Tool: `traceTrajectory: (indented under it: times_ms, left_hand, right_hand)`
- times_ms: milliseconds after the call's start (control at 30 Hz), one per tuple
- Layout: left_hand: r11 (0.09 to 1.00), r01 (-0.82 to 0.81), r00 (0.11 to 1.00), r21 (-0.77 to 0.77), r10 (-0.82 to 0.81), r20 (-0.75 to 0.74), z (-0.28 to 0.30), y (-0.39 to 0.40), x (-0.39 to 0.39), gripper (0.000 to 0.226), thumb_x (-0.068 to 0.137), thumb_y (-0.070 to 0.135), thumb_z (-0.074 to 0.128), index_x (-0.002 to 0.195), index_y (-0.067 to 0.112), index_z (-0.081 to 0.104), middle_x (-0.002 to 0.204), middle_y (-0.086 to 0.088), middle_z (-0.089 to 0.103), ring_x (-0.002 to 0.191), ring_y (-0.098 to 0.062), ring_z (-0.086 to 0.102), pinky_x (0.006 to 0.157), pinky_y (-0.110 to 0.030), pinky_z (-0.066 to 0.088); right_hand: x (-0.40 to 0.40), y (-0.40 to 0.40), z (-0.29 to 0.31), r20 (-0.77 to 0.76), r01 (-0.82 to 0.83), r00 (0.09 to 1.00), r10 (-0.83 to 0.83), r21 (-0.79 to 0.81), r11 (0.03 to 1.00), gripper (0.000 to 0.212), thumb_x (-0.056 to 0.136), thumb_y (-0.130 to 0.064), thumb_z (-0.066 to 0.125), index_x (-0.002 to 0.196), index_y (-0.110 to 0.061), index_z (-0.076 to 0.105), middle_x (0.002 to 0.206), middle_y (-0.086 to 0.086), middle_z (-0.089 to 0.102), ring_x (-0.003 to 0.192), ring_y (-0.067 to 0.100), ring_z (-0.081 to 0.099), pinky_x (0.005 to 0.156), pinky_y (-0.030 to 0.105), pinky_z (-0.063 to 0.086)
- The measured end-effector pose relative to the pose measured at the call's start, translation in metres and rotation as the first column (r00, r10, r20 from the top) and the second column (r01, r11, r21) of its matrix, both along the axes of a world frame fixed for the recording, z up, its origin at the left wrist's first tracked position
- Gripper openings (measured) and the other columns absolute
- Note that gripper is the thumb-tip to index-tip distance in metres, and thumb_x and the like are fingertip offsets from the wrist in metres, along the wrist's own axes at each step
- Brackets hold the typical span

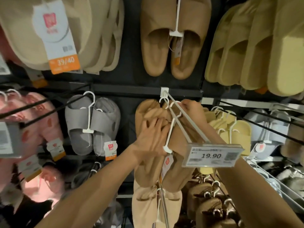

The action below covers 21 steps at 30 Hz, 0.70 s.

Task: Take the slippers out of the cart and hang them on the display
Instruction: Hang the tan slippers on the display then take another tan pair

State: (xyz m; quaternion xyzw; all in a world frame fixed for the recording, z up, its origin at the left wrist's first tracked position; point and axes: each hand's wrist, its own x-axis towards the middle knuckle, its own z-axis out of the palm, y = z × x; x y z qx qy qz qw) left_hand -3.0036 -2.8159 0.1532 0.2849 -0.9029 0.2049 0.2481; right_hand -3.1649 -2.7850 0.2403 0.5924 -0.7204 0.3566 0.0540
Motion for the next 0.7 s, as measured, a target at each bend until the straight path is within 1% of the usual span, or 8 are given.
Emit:
traceTrajectory:
  times_ms: [100, 167, 300, 433, 500, 600, 633, 700]
  left_hand:
    - [0.989, -0.129, 0.989, 0.079, 0.133, -0.060, -0.004, -0.002, -0.002, 0.076, 0.067, 0.069, 0.033, 0.114, 0.014, 0.055, 0.116, -0.017, 0.060, 0.102, -0.037, 0.059, 0.079, -0.050, 0.048]
    - [0.973, -0.204, 0.975, 0.105, 0.212, -0.070, -0.006, -0.006, -0.004, 0.082, 0.065, 0.074, 0.037, 0.121, 0.016, 0.054, 0.125, -0.016, 0.057, 0.111, -0.036, 0.056, 0.086, -0.054, 0.047]
    - [0.966, -0.228, 0.960, 0.120, 0.243, -0.138, -0.013, -0.007, -0.015, 0.062, 0.072, 0.065, 0.054, 0.111, 0.016, 0.059, 0.118, -0.016, 0.060, 0.104, -0.036, 0.057, 0.083, -0.050, 0.045]
    - [0.945, -0.287, 0.944, 0.153, 0.307, -0.121, -0.018, -0.002, -0.022, 0.060, 0.069, 0.060, 0.046, 0.108, 0.016, 0.059, 0.114, -0.016, 0.060, 0.104, -0.036, 0.057, 0.082, -0.050, 0.045]
    - [0.937, -0.309, 0.943, 0.165, 0.324, -0.079, -0.021, -0.004, -0.024, 0.067, 0.060, 0.058, 0.061, 0.111, 0.015, 0.061, 0.117, -0.017, 0.059, 0.106, -0.037, 0.058, 0.083, -0.052, 0.047]
    - [0.928, -0.340, 0.937, 0.153, 0.348, -0.023, -0.026, -0.010, -0.026, 0.073, 0.052, 0.053, 0.073, 0.112, 0.015, 0.062, 0.118, -0.017, 0.060, 0.109, -0.037, 0.057, 0.083, -0.053, 0.047]
    - [0.930, -0.339, 0.938, 0.144, 0.346, -0.030, -0.028, -0.013, -0.027, 0.072, 0.052, 0.054, 0.073, 0.112, 0.015, 0.062, 0.117, -0.016, 0.059, 0.110, -0.036, 0.057, 0.083, -0.053, 0.047]
    - [0.933, -0.333, 0.940, 0.135, 0.340, -0.032, -0.028, -0.015, -0.028, 0.073, 0.052, 0.056, 0.074, 0.112, 0.015, 0.059, 0.117, -0.014, 0.058, 0.112, -0.035, 0.055, 0.085, -0.053, 0.044]
  right_hand:
    - [0.006, -0.020, 0.002, 0.021, -0.065, 0.998, 0.065, 0.032, 0.997, 0.027, 0.090, -0.037, 0.053, 0.087, -0.014, 0.067, 0.089, 0.013, 0.069, 0.088, 0.032, 0.063, 0.081, 0.044, 0.052]
    - [0.010, -0.029, 0.004, 0.039, -0.078, 0.996, 0.076, 0.042, 0.996, 0.023, 0.089, -0.032, 0.055, 0.088, -0.013, 0.068, 0.091, 0.014, 0.069, 0.089, 0.031, 0.063, 0.082, 0.043, 0.052]
    - [0.010, -0.038, 0.003, 0.187, -0.132, 0.973, 0.135, -0.031, 0.991, 0.025, 0.086, -0.029, 0.061, 0.066, -0.014, 0.066, 0.074, 0.012, 0.068, 0.076, 0.026, 0.064, 0.075, 0.040, 0.052]
    - [0.014, -0.045, 0.003, 0.343, -0.179, 0.924, 0.167, 0.003, 0.984, 0.018, 0.086, -0.019, 0.063, 0.077, -0.005, 0.070, 0.073, 0.011, 0.066, 0.070, 0.016, 0.063, 0.067, 0.026, 0.049]
    - [0.015, -0.043, 0.003, 0.502, -0.218, 0.840, 0.207, -0.037, 0.975, 0.021, 0.088, -0.011, 0.059, 0.070, -0.002, 0.064, 0.055, 0.001, 0.061, 0.050, 0.003, 0.057, 0.053, 0.015, 0.046]
    - [0.013, -0.042, -0.004, 0.765, -0.301, 0.566, 0.308, -0.155, 0.941, 0.025, 0.092, -0.003, 0.052, 0.067, -0.001, 0.057, 0.042, -0.004, 0.055, 0.040, 0.006, 0.053, 0.045, 0.017, 0.047]
    - [0.014, -0.042, -0.007, 0.801, -0.301, 0.511, 0.313, -0.175, 0.938, 0.026, 0.093, -0.003, 0.050, 0.068, -0.002, 0.056, 0.041, -0.003, 0.055, 0.039, 0.007, 0.054, 0.045, 0.018, 0.047]
    - [0.015, -0.041, -0.009, 0.825, -0.284, 0.472, 0.311, -0.192, 0.940, 0.028, 0.093, -0.003, 0.049, 0.066, -0.003, 0.055, 0.040, -0.003, 0.054, 0.038, 0.007, 0.053, 0.043, 0.017, 0.046]
